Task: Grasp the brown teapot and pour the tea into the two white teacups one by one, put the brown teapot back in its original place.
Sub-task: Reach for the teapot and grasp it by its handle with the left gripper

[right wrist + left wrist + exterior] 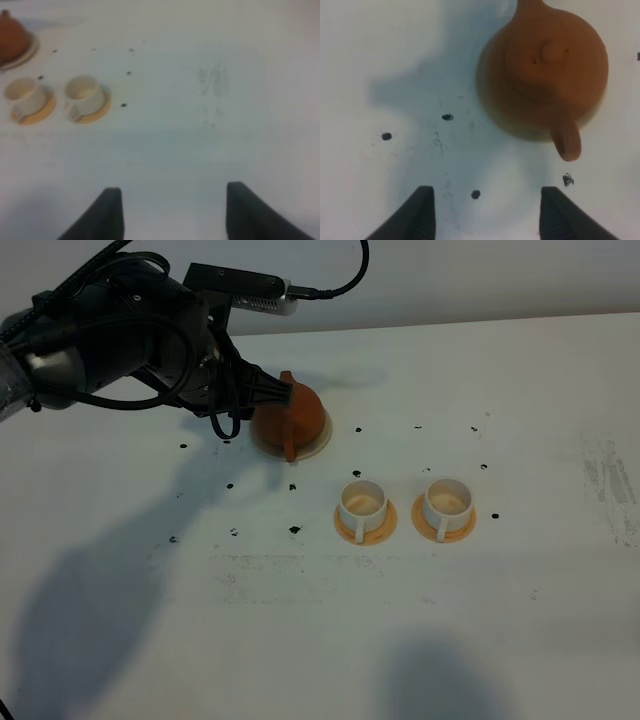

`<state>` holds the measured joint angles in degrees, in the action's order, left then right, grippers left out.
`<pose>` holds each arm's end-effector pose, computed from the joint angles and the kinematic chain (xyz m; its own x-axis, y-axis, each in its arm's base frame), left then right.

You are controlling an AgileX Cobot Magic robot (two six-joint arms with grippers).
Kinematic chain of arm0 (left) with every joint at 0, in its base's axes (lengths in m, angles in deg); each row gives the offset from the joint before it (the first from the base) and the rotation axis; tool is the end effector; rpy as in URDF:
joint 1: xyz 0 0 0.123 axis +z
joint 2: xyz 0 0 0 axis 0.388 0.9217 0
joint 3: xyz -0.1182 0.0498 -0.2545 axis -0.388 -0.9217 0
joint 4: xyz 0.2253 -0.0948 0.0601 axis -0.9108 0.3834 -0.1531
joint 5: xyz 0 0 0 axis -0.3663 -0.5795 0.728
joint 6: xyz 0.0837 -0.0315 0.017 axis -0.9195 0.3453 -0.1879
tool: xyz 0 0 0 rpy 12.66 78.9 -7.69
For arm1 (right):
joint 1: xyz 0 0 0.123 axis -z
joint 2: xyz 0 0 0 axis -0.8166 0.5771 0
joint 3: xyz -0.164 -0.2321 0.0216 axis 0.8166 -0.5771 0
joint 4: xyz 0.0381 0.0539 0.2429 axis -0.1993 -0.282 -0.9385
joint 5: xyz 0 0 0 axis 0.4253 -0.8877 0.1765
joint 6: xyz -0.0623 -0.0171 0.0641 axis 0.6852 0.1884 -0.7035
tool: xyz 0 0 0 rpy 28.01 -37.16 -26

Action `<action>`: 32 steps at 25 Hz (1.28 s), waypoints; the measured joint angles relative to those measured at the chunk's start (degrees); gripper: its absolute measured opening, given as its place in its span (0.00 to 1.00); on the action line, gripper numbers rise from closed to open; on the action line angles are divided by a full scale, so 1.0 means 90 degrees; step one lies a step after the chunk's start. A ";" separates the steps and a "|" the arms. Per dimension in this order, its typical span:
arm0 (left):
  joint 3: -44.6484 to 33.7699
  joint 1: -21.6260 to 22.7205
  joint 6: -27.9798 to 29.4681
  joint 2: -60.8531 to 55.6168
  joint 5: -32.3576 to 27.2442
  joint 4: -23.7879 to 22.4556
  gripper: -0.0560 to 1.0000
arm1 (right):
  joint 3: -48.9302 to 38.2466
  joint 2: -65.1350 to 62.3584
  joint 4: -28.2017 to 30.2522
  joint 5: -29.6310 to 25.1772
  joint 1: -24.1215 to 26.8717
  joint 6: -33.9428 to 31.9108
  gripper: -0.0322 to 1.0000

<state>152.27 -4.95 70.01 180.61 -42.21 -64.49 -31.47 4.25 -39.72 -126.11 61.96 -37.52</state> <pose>0.3818 -0.1819 0.2375 -0.7825 0.2892 -0.5514 0.2851 0.9537 0.0957 -0.0066 0.0137 0.2794 -0.4920 -0.0197 -0.8704 -0.0375 0.9993 -0.0014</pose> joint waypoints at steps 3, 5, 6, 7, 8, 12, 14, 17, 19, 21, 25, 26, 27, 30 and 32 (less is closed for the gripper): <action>0.0000 0.0000 0.0000 0.0000 0.0000 0.0042 0.48 | 0.0000 0.0000 -0.0005 0.0000 0.0120 0.0000 0.48; 0.0000 0.0000 0.0000 0.0000 0.0000 0.0043 0.48 | 0.0000 0.0000 -0.0005 0.0000 0.0120 0.0000 0.48; 0.0000 0.0000 0.0000 0.0000 -0.0006 0.0043 0.48 | 0.0000 0.0000 -0.0007 0.0000 0.0120 0.0000 0.48; 0.0000 0.0000 0.0000 0.0000 -0.0006 0.0043 0.48 | 0.0000 0.0000 -0.0012 0.0000 0.0120 0.0000 0.48; 0.0000 0.0000 0.0000 0.0000 -0.0006 0.0043 0.48 | 0.0000 0.0000 -0.0012 0.0000 0.0120 0.0000 0.48; 0.0000 0.0000 0.0000 0.0000 0.0055 0.0043 0.48 | 0.0000 0.0000 -0.0012 0.0000 0.0120 0.0000 0.48; 0.0000 0.0000 0.0000 0.0000 0.0086 0.0085 0.48 | 0.0000 0.0000 -0.0012 0.0000 0.0120 0.0000 0.48; 0.0000 0.0000 0.0000 0.0000 0.0086 0.0191 0.48 | 0.0000 0.0000 -0.0012 0.0000 0.0120 0.0000 0.48; 0.0000 0.0000 0.0000 0.0000 0.0094 0.0231 0.48 | 0.0000 0.0000 -0.0012 0.0000 0.0120 0.0000 0.48; 0.0000 0.0007 -0.0032 0.0000 0.0106 0.0552 0.48 | 0.0000 0.0000 -0.0012 0.0000 0.0120 0.0000 0.48; 0.0000 0.0022 -0.0642 0.0023 0.0223 0.1315 0.48 | 0.0000 0.0000 -0.0012 0.0000 0.0120 0.0000 0.48; 0.0000 0.0022 -0.0748 0.0046 0.0271 0.1436 0.48 | 0.0000 0.0000 -0.0012 0.0000 0.0120 0.0000 0.48; 0.0000 0.0022 -0.0794 0.0085 0.0308 0.1550 0.47 | 0.0000 0.0000 -0.0012 0.0000 0.0120 0.0000 0.48; 0.0000 0.0022 -0.0811 0.0222 0.0323 0.1718 0.44 | 0.0000 0.0000 -0.0012 0.0000 0.0120 0.0000 0.47; 0.0000 0.0022 -0.0811 0.0320 0.0326 0.1838 0.42 | 0.0000 0.0000 -0.0012 0.0000 0.0120 0.0000 0.47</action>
<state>152.27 -4.76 62.71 183.49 -39.27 -47.94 -31.47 4.25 -39.83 -126.11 63.04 -37.52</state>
